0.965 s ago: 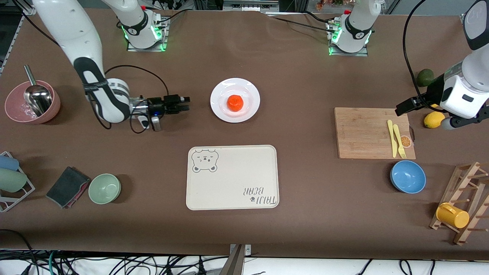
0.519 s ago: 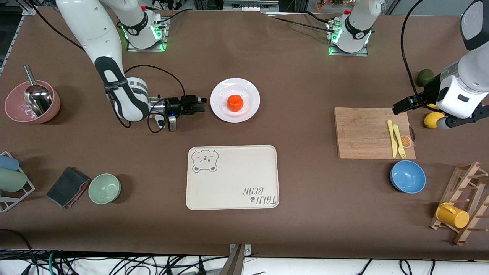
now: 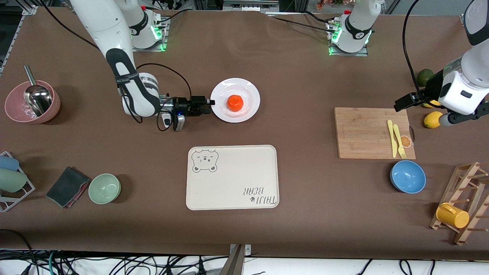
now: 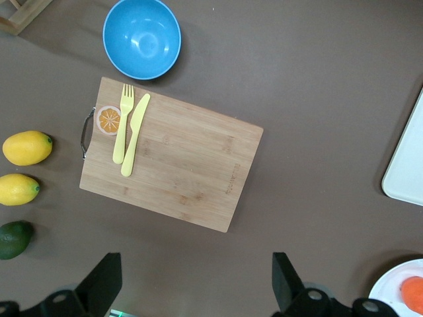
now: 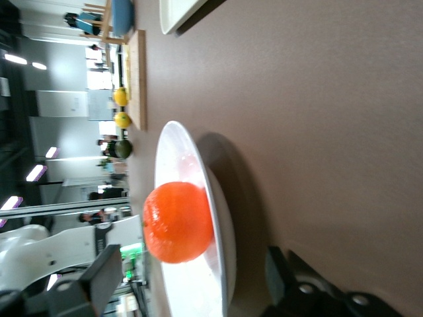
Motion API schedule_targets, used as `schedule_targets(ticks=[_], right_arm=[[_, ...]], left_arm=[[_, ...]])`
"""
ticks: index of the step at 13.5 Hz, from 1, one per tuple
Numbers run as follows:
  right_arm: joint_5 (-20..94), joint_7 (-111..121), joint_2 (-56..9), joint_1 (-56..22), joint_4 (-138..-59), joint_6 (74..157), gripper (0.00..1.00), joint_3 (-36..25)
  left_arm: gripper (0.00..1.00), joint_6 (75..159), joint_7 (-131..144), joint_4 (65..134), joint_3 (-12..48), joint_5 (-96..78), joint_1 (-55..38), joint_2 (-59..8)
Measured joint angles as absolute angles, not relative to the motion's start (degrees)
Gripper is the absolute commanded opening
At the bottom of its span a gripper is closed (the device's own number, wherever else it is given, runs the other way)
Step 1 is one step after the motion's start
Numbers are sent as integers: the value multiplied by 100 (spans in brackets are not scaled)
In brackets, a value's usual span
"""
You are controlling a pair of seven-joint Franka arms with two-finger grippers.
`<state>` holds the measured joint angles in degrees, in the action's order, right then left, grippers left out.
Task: Place orange and plate with both arms
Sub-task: 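Grip the white plate rim with the right gripper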
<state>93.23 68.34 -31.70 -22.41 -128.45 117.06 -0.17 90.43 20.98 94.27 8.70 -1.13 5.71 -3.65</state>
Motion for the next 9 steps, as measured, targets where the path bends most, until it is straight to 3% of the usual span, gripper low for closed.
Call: schedule_targets(ticks=[1,2,6,9], right_arm=[[9368,6833,-3158,-2336,-12827,11811,56,-17],[9379,6833,-3160,-2408,-12816,11927,52,-18],[9402,6834,-3252,-2607,-12815,12178,18,-18],[9403,6838,-3275,-2617,-12814,12197,3,-18]], left_arm=[[100,9034,2098,9427,877,-149,570,-364],[100,9031,2098,9427,883,-189,570,-364],[100,9023,2098,9426,889,-210,570,-364],[100,9007,2098,9426,893,-212,563,-364]])
